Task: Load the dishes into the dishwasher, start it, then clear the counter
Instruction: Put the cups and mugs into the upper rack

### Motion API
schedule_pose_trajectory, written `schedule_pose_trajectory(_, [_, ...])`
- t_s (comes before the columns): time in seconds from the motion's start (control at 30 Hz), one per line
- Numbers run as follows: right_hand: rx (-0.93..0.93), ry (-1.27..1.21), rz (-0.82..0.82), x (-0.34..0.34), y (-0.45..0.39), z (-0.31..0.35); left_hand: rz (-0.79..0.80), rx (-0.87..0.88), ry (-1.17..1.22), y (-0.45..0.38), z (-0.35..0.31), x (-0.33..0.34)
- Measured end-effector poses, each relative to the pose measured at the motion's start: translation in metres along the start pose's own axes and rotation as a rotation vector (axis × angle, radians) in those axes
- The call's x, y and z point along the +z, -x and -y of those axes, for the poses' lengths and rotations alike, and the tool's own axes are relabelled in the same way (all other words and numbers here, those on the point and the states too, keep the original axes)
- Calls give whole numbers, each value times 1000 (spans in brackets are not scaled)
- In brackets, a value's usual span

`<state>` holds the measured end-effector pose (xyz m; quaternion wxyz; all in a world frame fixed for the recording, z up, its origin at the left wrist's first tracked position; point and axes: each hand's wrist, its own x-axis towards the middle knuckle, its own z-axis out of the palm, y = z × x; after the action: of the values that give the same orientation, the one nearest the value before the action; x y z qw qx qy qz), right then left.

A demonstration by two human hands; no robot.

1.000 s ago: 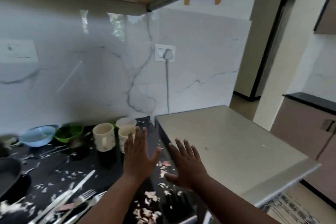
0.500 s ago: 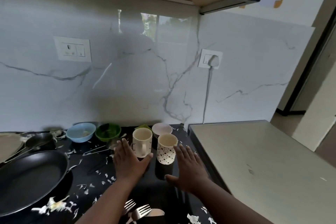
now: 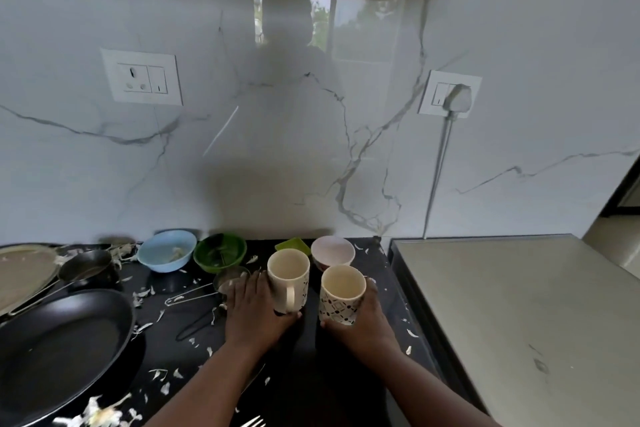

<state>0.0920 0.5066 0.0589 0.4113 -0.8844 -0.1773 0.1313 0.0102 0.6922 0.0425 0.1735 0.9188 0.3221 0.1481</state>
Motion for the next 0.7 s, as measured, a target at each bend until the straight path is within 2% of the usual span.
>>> schedule_pose_trajectory(0.07, [3, -65, -3, 2, -6, -1, -49, 48, 7, -3, -1, 5])
schedule_pose_trajectory(0.33, [41, -184, -46, 15, -18, -12, -54, 31, 169, -12, -15, 18])
schedule_pose_trajectory(0.7, [17, -231, -72, 7, -12, -16, -33, -6, 538, -9, -25, 32])
